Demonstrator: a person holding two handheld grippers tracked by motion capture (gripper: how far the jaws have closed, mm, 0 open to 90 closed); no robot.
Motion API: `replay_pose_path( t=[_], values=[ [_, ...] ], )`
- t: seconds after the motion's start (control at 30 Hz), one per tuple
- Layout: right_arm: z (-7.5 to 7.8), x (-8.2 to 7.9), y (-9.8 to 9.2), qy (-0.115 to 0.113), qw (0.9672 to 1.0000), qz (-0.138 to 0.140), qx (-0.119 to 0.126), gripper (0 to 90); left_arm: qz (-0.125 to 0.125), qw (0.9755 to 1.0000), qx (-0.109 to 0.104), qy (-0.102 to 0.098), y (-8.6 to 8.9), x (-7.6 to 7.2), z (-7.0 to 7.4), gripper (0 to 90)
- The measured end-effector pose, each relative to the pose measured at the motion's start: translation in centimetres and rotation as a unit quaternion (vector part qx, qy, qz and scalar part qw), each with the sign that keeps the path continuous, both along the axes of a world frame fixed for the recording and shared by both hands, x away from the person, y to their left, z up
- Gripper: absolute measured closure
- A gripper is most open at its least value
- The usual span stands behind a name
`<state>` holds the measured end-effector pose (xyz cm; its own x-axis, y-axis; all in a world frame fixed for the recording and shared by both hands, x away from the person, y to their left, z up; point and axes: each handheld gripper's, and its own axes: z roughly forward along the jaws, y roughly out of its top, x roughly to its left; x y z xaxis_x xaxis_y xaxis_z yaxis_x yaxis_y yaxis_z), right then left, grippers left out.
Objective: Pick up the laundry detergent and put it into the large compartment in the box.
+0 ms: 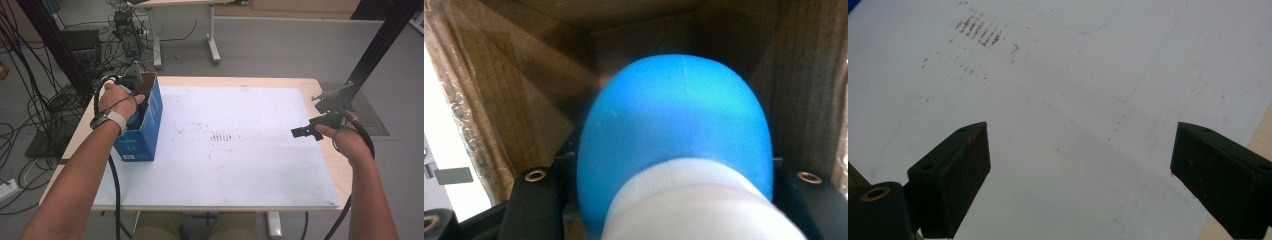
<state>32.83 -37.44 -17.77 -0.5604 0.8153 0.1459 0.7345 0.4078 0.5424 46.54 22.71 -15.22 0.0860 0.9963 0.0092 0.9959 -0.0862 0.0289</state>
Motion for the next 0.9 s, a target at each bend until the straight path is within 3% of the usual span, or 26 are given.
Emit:
replay_pose_path(
  t=[0.9],
  values=[
    [-0.05,-0.05,0.07,-0.001,1.0,0.002,0.0,8.9,-0.004,1.0,0.002,-0.001,0.0,-0.12,0.02,39.1]
  ],
)
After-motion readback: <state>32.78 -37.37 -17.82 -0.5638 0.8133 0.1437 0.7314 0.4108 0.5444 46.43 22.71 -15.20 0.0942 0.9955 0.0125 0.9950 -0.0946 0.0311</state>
